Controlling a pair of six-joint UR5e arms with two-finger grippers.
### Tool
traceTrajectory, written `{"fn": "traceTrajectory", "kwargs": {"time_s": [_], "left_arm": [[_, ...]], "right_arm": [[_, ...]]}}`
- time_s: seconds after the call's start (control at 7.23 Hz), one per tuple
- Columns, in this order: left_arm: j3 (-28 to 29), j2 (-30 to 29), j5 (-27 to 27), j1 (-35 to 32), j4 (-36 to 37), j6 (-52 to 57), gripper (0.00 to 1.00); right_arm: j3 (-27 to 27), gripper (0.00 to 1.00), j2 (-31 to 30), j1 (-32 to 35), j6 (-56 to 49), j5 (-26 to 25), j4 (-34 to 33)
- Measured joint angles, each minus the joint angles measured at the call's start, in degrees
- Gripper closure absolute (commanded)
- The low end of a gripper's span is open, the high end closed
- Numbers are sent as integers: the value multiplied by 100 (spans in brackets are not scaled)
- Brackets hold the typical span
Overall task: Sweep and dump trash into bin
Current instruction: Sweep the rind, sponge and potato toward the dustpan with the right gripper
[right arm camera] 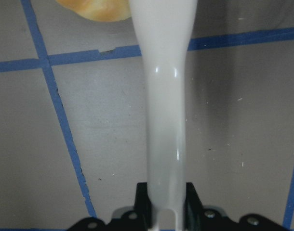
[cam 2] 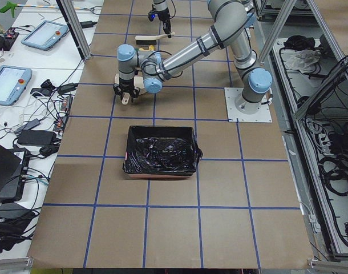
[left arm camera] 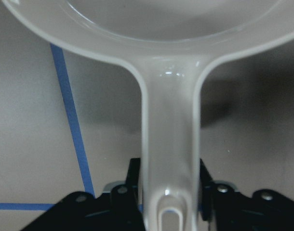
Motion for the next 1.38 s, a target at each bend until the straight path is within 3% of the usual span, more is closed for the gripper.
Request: {"fn": "traceTrajectory", "kwargs": {"time_s": [0.14,0.28,0.42,0.55,0.69,1.38], "left_arm": [[0,6,6,-1,-1,-19,18],[0,27,14,-15,-6,-40,34],[-1,53,22,-36,-18,-72,64],[-3,58,21,-43,-21,-100,80],[-3,62,19,-45,-18,-112,85],[-2,69,31,-54,-9,-126,86]], "right_arm": [[-3,100,12,35,133,85,-36],[-6,100,27,81,222,130,-74],[-6,100,48,141,324,147,-122],[-10,100,70,201,450,153,-192],[-13,100,100,256,541,156,-265],[-129,100,261,425,687,137,-647]]}}
